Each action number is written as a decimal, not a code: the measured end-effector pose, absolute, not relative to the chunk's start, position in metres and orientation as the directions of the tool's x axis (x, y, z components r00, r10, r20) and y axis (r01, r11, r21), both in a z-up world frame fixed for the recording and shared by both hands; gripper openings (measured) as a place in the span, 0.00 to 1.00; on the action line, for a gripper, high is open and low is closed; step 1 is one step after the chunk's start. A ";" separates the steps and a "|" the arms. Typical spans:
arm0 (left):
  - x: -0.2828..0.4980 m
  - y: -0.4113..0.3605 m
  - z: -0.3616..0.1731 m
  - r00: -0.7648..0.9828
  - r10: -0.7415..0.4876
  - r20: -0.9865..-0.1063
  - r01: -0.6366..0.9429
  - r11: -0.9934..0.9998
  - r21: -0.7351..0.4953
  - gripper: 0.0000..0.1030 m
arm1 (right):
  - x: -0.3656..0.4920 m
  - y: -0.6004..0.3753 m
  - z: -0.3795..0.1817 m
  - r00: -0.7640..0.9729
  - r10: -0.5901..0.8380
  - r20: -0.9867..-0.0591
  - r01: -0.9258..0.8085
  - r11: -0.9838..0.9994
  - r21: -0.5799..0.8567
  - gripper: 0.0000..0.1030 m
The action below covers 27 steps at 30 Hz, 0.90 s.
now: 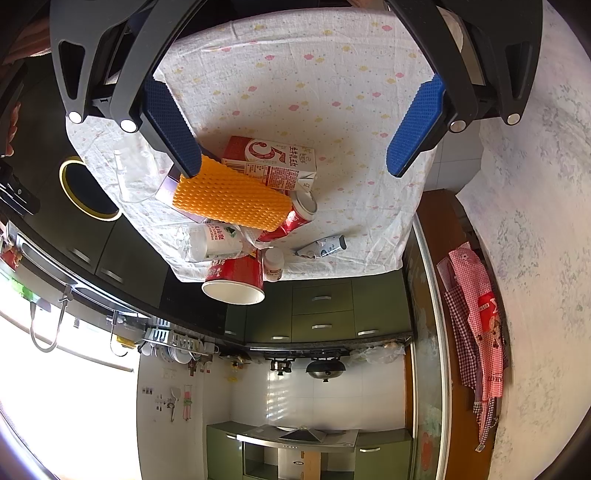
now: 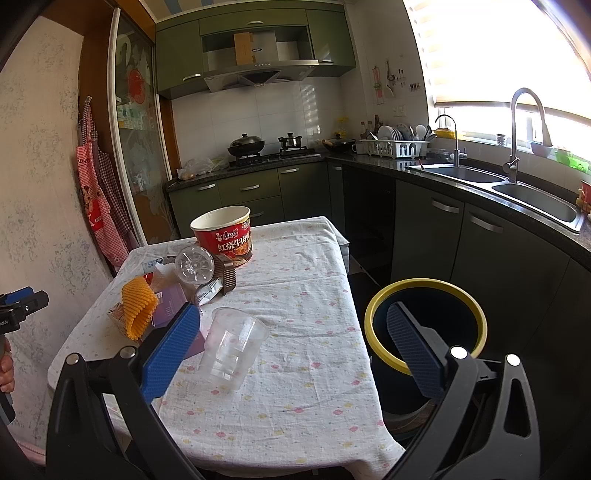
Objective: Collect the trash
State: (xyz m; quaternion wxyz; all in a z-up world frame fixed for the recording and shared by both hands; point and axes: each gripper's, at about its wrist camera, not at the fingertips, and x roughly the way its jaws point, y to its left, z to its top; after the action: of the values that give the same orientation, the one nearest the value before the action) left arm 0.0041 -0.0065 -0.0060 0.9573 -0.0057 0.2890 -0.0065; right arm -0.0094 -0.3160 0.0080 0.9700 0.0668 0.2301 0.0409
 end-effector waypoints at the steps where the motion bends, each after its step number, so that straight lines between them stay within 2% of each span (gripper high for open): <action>1: 0.004 -0.007 -0.006 0.833 -0.016 -0.554 0.010 1.000 -0.014 0.96 | -0.009 -0.316 0.008 0.890 0.109 -0.442 -0.048 0.988 0.147 0.94; 16: 0.027 -0.006 -0.015 0.808 -0.014 -0.589 0.015 1.000 -0.003 0.96 | 0.002 -0.313 -0.016 0.876 0.105 -0.471 -0.045 0.989 0.138 0.94; 27: 0.121 0.030 -0.016 0.797 -0.005 -0.604 -0.025 0.999 -0.041 0.96 | 0.071 -0.293 0.019 0.837 0.166 -0.521 -0.151 0.986 0.071 0.94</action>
State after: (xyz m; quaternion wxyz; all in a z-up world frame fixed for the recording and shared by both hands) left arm 0.1210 0.0299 -0.0159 0.9475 -0.0233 0.3188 0.0052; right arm 0.0713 -0.2932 0.0191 0.9584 0.0133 0.2731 0.0826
